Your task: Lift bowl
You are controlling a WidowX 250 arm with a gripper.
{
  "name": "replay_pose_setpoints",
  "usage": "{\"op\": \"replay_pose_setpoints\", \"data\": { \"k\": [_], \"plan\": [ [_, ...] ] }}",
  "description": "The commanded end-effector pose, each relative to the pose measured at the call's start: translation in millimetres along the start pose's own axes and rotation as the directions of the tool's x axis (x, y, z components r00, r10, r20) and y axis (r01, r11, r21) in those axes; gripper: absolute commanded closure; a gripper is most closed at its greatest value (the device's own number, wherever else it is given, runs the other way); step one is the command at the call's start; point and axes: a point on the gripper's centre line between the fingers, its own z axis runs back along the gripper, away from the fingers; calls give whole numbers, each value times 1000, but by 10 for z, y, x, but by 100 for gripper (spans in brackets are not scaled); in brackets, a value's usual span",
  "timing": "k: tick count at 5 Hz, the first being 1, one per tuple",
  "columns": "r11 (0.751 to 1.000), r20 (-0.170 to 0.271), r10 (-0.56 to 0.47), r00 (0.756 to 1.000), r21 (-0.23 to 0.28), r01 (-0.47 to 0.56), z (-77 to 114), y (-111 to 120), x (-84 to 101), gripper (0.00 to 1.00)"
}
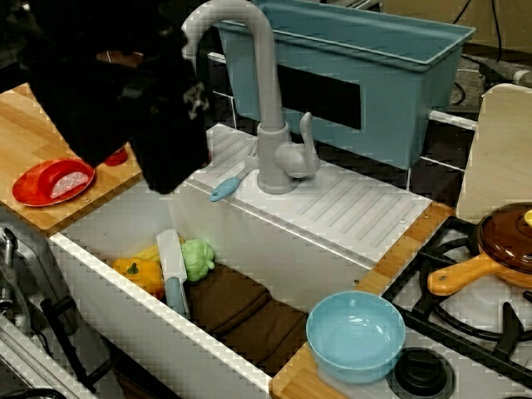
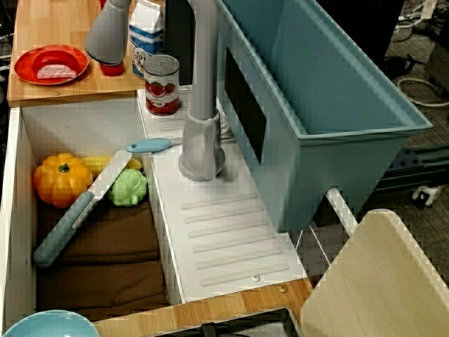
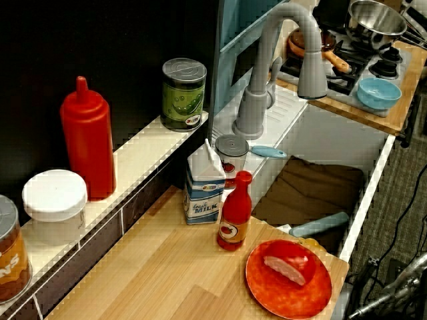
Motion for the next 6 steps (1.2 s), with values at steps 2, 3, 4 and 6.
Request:
{"op": "replay_pose_setpoints", "data": {
  "k": [2,3,4,6],
  "plan": [
    [992,-115,27,993,124,-13,-837,-65,489,0],
    [986,-140,66,988,162,-42,-1145,127,538,0],
    [985,-141,90,986,159,-67,-1322,307,523,0],
    [986,-62,130,990,109,-123,-1433,250,547,0]
  ]
}}
